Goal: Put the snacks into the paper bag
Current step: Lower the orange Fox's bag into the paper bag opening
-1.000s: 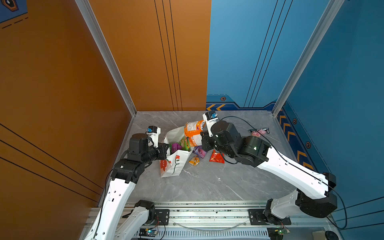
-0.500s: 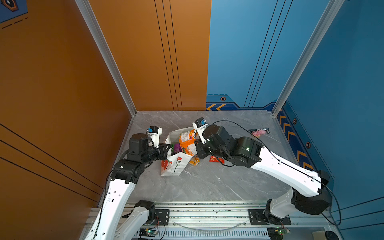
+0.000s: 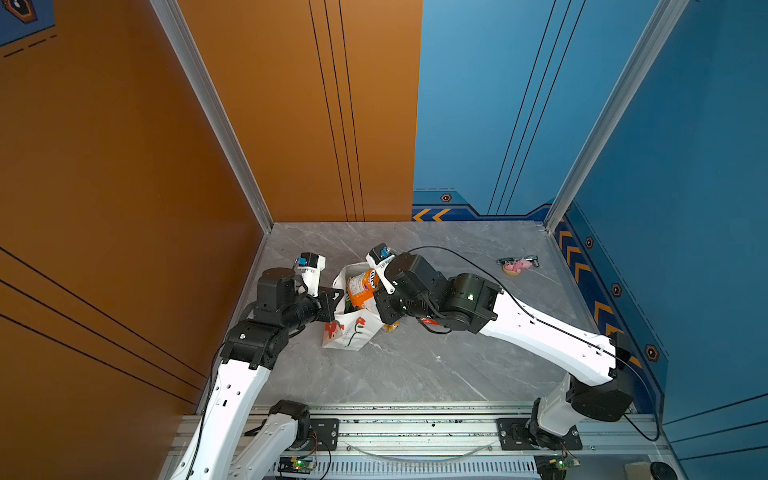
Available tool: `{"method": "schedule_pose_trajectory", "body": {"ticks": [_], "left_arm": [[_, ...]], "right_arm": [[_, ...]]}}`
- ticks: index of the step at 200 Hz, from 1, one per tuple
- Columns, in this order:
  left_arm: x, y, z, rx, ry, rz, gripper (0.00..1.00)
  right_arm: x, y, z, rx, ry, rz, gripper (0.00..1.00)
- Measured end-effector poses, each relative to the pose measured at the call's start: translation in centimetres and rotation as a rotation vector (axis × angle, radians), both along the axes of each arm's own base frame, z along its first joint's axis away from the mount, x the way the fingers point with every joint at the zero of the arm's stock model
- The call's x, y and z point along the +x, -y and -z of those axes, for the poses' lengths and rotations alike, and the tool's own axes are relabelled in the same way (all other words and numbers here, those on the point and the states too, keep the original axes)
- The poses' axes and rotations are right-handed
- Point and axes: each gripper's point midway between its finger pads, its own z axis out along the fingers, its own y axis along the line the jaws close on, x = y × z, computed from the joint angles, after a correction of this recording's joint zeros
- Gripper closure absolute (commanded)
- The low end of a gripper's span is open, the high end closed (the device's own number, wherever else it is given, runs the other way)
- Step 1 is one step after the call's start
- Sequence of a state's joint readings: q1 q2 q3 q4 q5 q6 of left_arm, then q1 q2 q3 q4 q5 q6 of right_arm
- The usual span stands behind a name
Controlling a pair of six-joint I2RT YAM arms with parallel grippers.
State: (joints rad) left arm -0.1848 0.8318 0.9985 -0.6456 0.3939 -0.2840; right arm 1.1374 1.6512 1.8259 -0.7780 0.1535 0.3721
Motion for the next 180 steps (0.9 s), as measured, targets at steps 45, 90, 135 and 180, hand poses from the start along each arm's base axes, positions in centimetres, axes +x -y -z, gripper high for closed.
{"method": "schedule_pose_trajectory", "body": {"ticks": [45, 90, 135, 180], "left_arm": [[-0.1, 0.0, -0.1, -0.002, 0.006, 0.001, 1.00], [-0.2, 0.0, -0.1, -0.002, 0.007, 0.001, 1.00], [-0.2, 0.0, -0.1, -0.001, 0.005, 0.001, 1.00], [-0.4, 0.2, -0.1, -0.010, 0.005, 0.014, 1.00]], "right_arm": [[0.1, -1.5, 2.2, -0.022, -0.045, -0.012, 1.00], [0.3, -2.7, 3.0, -0.002, -0.064, -0.032, 1.00], [0.7, -3.0, 3.3, 0.014, -0.073, -0.037, 1.00], [1.3, -3.2, 3.4, 0.027, -0.080, -0.037, 1.00]]}}
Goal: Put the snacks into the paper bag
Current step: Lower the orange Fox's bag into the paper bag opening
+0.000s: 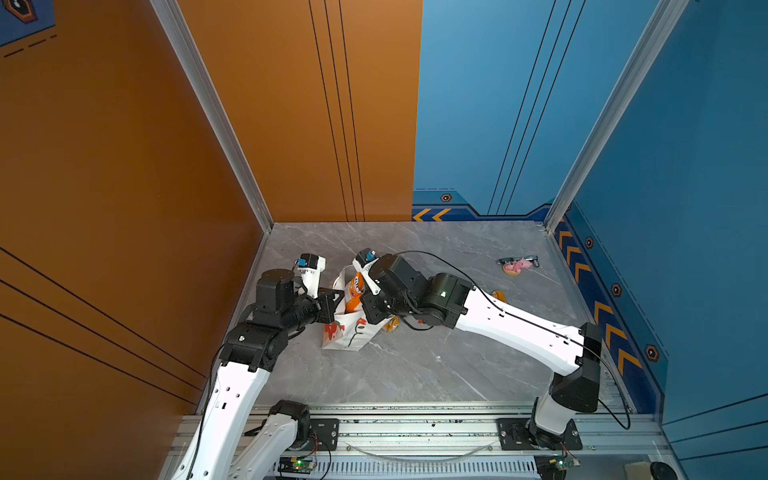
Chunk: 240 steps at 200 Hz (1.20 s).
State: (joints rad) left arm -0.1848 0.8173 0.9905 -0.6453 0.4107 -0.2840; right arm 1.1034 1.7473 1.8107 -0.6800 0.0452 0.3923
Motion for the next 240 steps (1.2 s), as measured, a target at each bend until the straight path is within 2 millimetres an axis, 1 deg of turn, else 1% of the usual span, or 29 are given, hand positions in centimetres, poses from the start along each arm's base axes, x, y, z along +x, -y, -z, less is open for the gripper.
{"method": "schedule_pose_trajectory", "body": {"ticks": [23, 35, 50, 63, 80, 93, 101, 110, 122, 138, 165, 182, 201, 240], "left_arm": [[-0.1, 0.4, -0.1, -0.005, 0.002, 0.015, 1.00], [-0.1, 0.7, 0.0, -0.010, -0.006, 0.024, 1.00], [0.5, 1.1, -0.4, -0.020, -0.025, 0.025, 1.00], [1.2, 1.7, -0.7, -0.030, -0.052, 0.027, 1.00], [1.9, 3.2, -1.0, -0.026, -0.080, 0.053, 1.00], [2.0, 4.4, -1.3, -0.021, -0.086, 0.085, 1.00], [2.0, 5.0, -1.5, -0.018, -0.086, 0.099, 1.00], [2.1, 5.3, -1.7, -0.016, -0.085, 0.106, 1.00], [2.2, 5.2, -1.5, -0.004, -0.085, 0.097, 1.00], [2.3, 4.6, -1.0, 0.031, -0.089, 0.071, 1.00], [1.9, 3.4, 0.3, 0.107, -0.115, 0.044, 1.00], [1.5, 2.6, 0.5, 0.144, -0.100, 0.030, 1.00], [0.9, 2.0, 1.0, 0.176, -0.089, 0.027, 1.00], [0.8, 1.4, 1.1, 0.203, -0.072, 0.020, 1.00]], "right_arm": [[0.2, 0.4, -0.1, 0.007, -0.004, 0.003, 1.00], [0.2, 1.2, -0.1, 0.006, -0.004, 0.012, 1.00], [0.3, 2.7, -0.4, 0.009, -0.003, 0.034, 1.00], [0.9, 4.3, -0.8, 0.023, -0.006, 0.077, 1.00], [1.9, 6.8, -1.3, 0.052, -0.014, 0.147, 1.00], [2.7, 8.4, -1.6, 0.076, -0.020, 0.195, 1.00], [3.0, 9.0, -1.9, 0.091, -0.024, 0.218, 1.00], [3.2, 9.2, -2.2, 0.108, -0.027, 0.231, 1.00], [3.2, 8.9, -2.5, 0.133, -0.036, 0.229, 1.00], [2.8, 8.1, -2.3, 0.144, -0.060, 0.211, 1.00], [2.1, 6.3, -1.2, 0.139, -0.102, 0.181, 1.00], [1.7, 5.0, -0.2, 0.132, -0.127, 0.163, 1.00], [1.1, 3.5, 0.4, 0.124, -0.143, 0.140, 1.00], [0.3, 0.9, -0.2, 0.137, -0.142, 0.097, 1.00]]}}
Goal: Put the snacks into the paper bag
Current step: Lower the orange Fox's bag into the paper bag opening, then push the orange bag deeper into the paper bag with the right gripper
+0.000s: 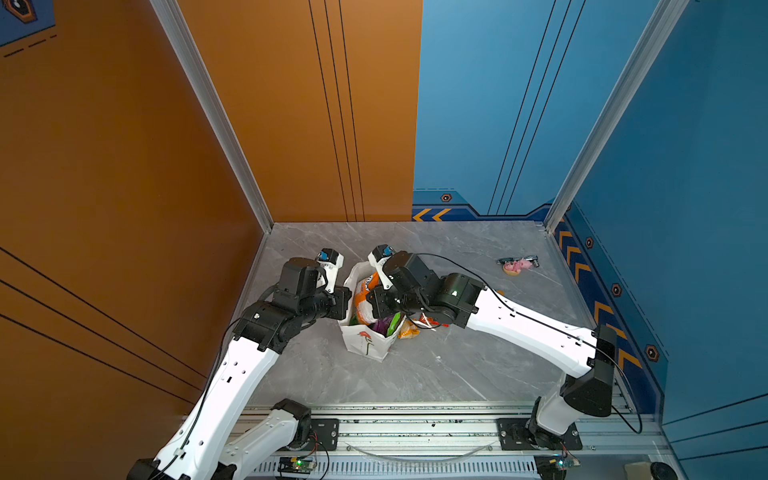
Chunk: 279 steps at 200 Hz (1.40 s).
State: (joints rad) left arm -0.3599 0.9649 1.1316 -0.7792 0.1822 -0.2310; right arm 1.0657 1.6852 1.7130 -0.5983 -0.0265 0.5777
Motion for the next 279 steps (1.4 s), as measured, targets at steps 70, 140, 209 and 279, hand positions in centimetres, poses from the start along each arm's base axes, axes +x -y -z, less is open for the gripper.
{"method": "schedule_pose_trajectory", "body": {"ticks": [70, 140, 209, 279], "left_arm": [[-0.3, -0.7, 0.0, -0.009, 0.010, -0.019, 1.00], [-0.9, -0.9, 0.4, -0.026, 0.015, -0.018, 1.00], [-1.2, -0.6, 0.1, -0.049, 0.027, 0.000, 1.00], [-1.9, -0.9, 0.0, -0.076, 0.037, -0.010, 1.00]], "right_arm": [[-0.8, -1.8, 0.3, -0.020, -0.006, -0.001, 1.00], [0.2, -1.6, 2.9, -0.093, 0.016, 0.030, 1.00], [-0.6, -1.9, 3.0, -0.122, 0.054, -0.015, 1.00], [-2.5, -1.2, 3.1, -0.119, 0.051, -0.106, 1.00]]}}
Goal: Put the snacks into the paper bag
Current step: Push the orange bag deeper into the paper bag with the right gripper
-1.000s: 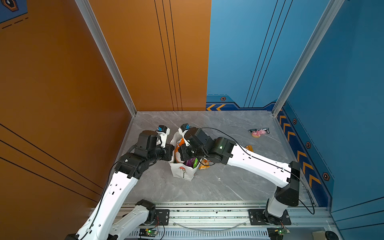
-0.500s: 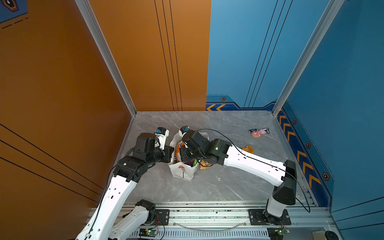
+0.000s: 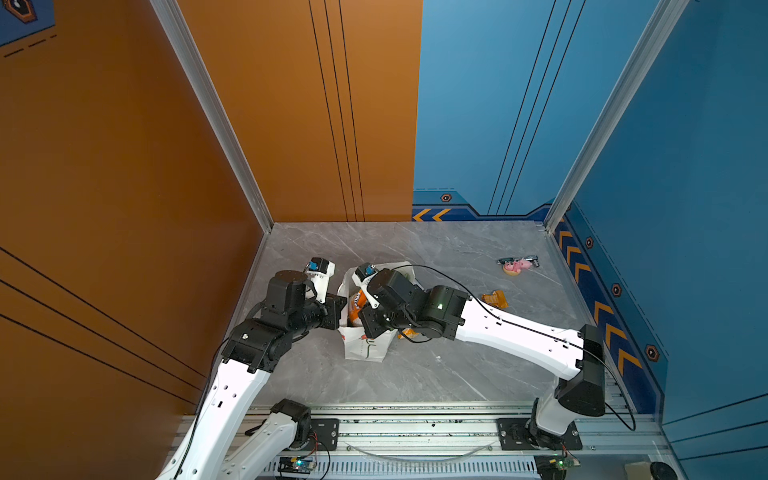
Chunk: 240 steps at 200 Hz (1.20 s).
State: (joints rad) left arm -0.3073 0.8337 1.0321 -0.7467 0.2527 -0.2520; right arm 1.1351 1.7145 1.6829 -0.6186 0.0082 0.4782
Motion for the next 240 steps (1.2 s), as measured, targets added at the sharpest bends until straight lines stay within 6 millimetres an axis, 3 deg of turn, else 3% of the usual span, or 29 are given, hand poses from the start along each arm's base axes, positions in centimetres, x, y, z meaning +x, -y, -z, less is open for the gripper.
{"method": "schedule_pose_trajectory", "body": {"ticks": [38, 105, 147, 197, 221, 240], "left_arm": [[0.0, 0.4, -0.1, -0.019, 0.005, 0.019, 1.00], [-0.1, 0.5, 0.1, -0.024, 0.001, 0.025, 1.00], [0.0, 0.2, 0.0, -0.025, 0.005, 0.012, 1.00], [0.1, 0.0, -0.1, -0.028, 0.011, 0.003, 1.00], [0.0, -0.1, -0.1, -0.029, 0.015, 0.002, 1.00], [-0.1, -0.2, 0.0, -0.029, 0.018, 0.000, 1.00]], "right_arm": [[2.0, 0.8, 0.9, -0.042, 0.009, 0.064, 1.00], [4.2, -0.9, 1.3, -0.100, 0.011, 0.114, 1.00], [4.3, 0.0, 1.1, -0.126, -0.007, 0.131, 1.00], [2.3, -0.6, -1.8, -0.071, -0.029, 0.041, 1.00], [1.3, -0.6, -2.5, -0.039, -0.030, 0.002, 1.00], [1.6, 0.0, -2.4, -0.025, -0.039, 0.004, 1.00]]}}
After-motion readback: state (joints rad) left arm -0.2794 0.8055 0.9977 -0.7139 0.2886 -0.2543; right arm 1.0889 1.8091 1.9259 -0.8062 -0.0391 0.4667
